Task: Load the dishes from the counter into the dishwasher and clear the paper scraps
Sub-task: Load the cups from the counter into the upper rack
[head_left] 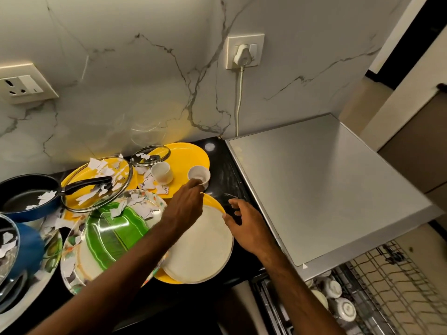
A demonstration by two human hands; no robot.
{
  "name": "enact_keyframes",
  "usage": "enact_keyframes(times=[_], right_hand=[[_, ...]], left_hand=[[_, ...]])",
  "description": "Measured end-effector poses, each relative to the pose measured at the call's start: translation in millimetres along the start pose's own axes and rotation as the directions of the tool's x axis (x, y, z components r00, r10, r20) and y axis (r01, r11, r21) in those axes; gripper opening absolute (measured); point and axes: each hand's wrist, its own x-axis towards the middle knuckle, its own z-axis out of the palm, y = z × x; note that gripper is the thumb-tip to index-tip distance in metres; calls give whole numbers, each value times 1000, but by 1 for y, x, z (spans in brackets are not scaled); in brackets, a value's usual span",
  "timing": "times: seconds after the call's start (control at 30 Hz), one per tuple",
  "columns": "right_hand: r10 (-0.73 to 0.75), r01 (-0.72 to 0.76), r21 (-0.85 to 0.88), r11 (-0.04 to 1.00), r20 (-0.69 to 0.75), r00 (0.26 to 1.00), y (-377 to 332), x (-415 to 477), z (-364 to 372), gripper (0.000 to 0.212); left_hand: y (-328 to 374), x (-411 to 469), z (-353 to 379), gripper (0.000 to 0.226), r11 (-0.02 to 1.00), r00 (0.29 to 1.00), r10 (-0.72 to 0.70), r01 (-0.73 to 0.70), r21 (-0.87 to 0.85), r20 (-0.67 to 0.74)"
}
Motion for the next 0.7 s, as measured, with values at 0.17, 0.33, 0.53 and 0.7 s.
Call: enact_keyframes(times=[0.17,0.33,0.53,0.7], right_hand=[[173,-158,354,922,-12,985,16,-6,-24,64],[212,-159,424,891,-80,974,49,-32,-54,80],[287,-124,426,896,-344,894,98,-73,-98,59],[274,-118,391,913,-373,886,128,-105,-139,42]], left_hand=[[62,3,-2,28,978,984,160,-148,-146,74],[113,13,18,27,932,948,276,-223,-285,161],[174,9,46,34,807,767,586,-525,-270,261],[232,0,52,35,810,792,557,-451,-376,248]])
